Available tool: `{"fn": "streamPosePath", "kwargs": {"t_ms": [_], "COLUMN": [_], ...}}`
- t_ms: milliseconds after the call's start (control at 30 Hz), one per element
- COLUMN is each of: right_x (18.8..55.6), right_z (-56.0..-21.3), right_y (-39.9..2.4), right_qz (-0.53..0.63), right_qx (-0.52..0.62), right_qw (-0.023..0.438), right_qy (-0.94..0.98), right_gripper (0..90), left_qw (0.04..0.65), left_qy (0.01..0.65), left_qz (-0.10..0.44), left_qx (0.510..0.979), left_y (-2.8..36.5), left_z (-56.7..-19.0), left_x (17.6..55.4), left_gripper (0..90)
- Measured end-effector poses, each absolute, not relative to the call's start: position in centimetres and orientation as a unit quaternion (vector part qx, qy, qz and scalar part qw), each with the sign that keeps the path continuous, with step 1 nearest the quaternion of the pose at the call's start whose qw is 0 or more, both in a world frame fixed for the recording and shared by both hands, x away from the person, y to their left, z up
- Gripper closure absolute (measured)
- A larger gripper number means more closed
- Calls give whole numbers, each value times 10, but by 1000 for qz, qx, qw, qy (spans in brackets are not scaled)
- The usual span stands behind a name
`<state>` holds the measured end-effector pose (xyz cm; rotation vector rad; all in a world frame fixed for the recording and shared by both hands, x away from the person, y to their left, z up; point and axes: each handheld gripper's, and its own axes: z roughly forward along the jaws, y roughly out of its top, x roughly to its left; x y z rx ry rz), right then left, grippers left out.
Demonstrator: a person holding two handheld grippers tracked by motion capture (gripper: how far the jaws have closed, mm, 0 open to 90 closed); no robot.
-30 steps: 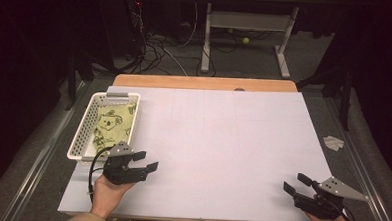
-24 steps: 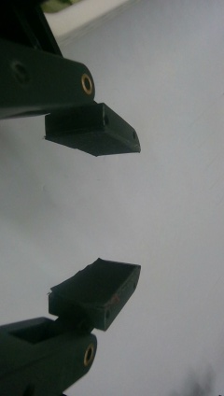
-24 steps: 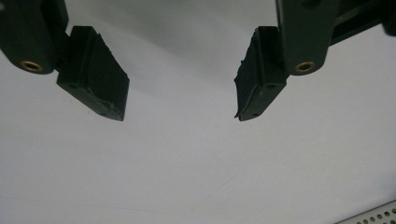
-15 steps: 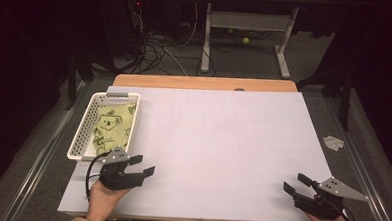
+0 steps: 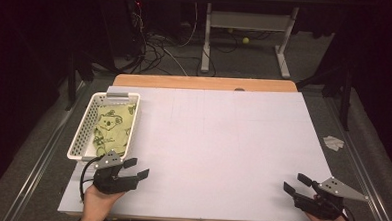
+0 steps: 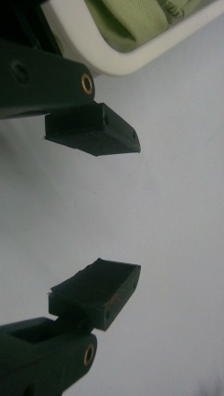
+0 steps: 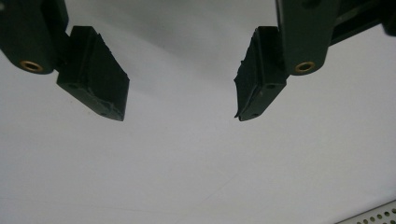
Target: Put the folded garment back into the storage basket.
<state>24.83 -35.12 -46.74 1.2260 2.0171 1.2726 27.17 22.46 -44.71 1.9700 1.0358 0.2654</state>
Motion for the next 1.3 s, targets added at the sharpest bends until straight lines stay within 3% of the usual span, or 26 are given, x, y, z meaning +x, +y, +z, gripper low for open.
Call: {"fn": "streamPosePath", "kwargs": {"t_ms": [1300], "right_x": [245], "right_z": [-466], "right_y": [-352], "right_qz": [465], "right_qx": [449], "right_qw": [231], "right_qy": [727], "right_gripper": [354], "left_qw": [446], "left_qy": [468], "left_qz": [118], "left_qx": [753], "left_y": [268], "left_z": [-463], "left_x": [252], "left_gripper": [332]}}
